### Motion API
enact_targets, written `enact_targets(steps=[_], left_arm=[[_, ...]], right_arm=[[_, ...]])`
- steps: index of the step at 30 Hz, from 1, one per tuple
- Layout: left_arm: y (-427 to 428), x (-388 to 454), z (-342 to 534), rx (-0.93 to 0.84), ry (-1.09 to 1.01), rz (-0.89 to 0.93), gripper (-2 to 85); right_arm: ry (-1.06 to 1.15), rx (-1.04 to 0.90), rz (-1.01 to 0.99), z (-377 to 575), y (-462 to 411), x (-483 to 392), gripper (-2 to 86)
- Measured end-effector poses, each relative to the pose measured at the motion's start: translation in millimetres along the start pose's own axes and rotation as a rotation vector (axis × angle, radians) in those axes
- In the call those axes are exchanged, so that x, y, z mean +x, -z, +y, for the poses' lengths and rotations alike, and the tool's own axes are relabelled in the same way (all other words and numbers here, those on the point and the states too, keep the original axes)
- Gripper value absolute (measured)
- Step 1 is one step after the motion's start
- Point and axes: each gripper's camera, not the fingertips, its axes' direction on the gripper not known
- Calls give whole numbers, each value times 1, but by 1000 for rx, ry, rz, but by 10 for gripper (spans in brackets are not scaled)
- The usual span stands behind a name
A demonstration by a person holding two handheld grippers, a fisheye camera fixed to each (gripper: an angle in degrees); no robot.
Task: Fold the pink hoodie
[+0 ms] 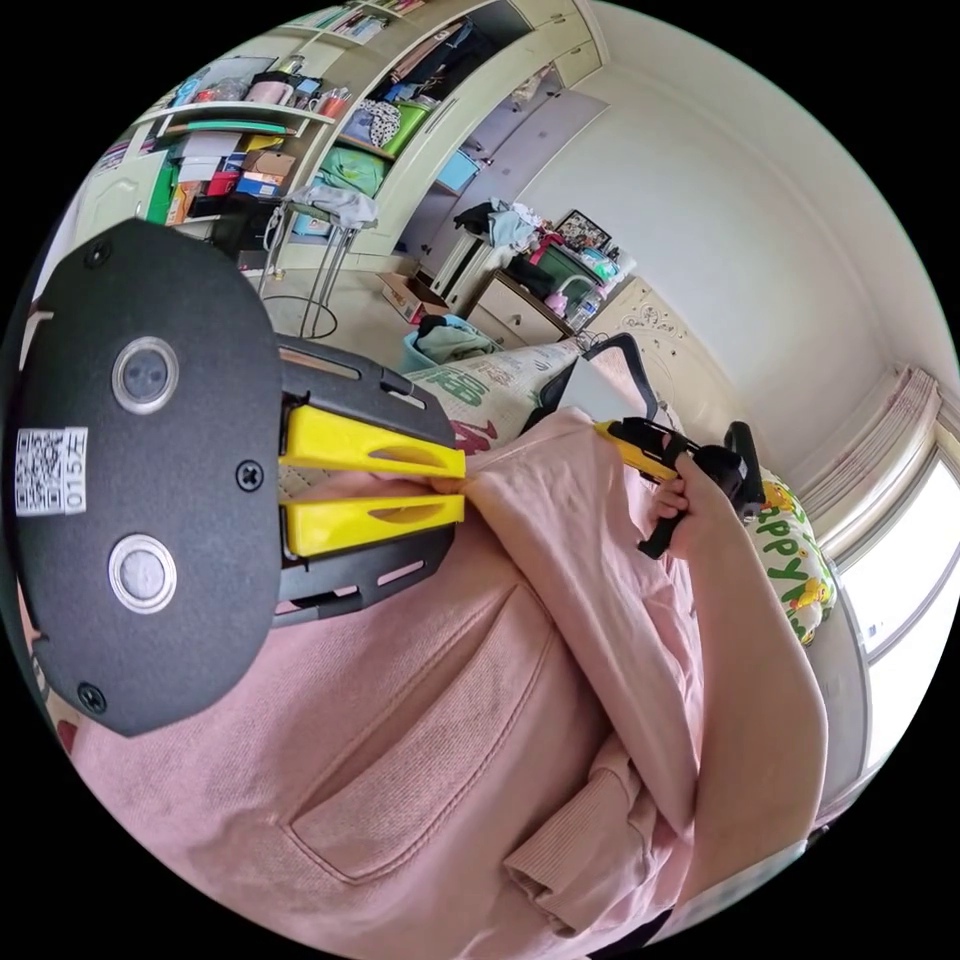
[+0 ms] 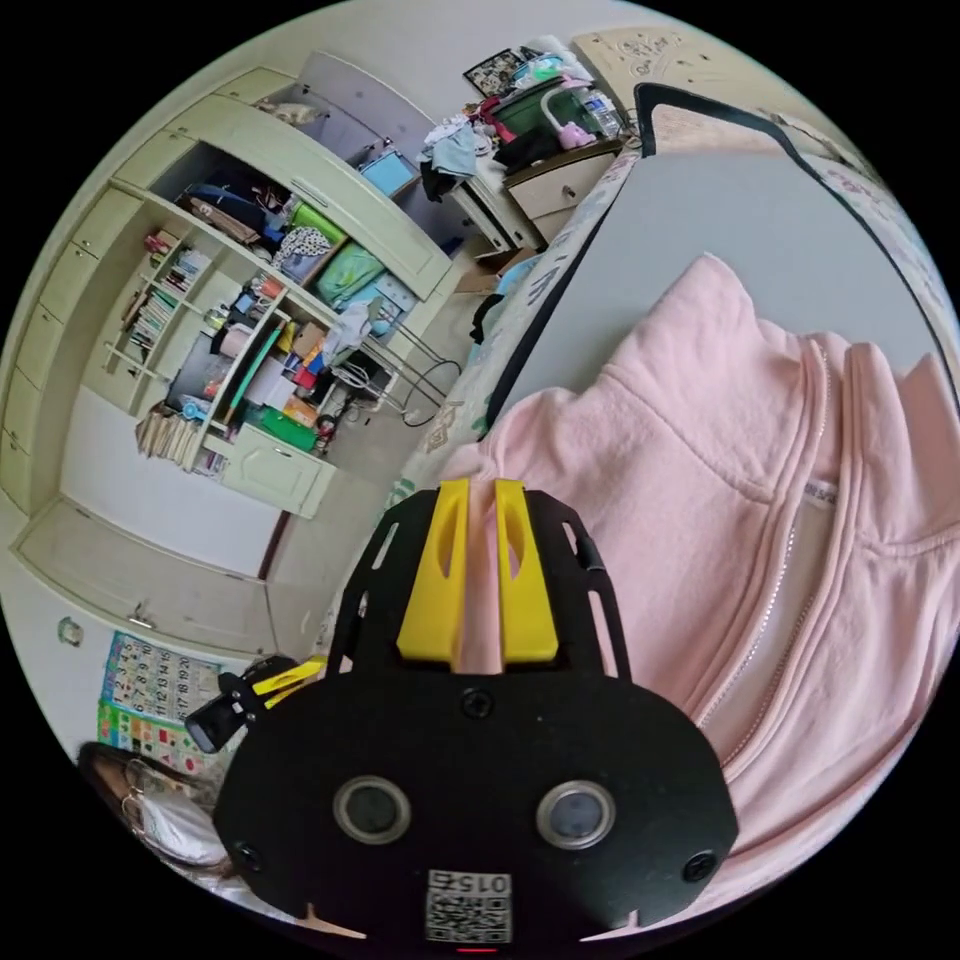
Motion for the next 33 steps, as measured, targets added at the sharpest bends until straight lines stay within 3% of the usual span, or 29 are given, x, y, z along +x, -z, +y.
enact_targets(steps=[5, 15, 19, 33], left_arm=[[2, -4, -2, -10, 2, 10, 15], [9, -23, 0, -29, 44, 46, 16], [34, -30, 7, 90, 83, 23, 20], [12, -33, -4, 27, 24, 30, 67]], right_arm=[[103, 7, 215, -5, -30, -37, 53], [88, 161, 21, -9, -7, -61, 27], [119, -20, 121, -14, -22, -69, 68], [109, -128, 69, -11, -34, -73, 106]])
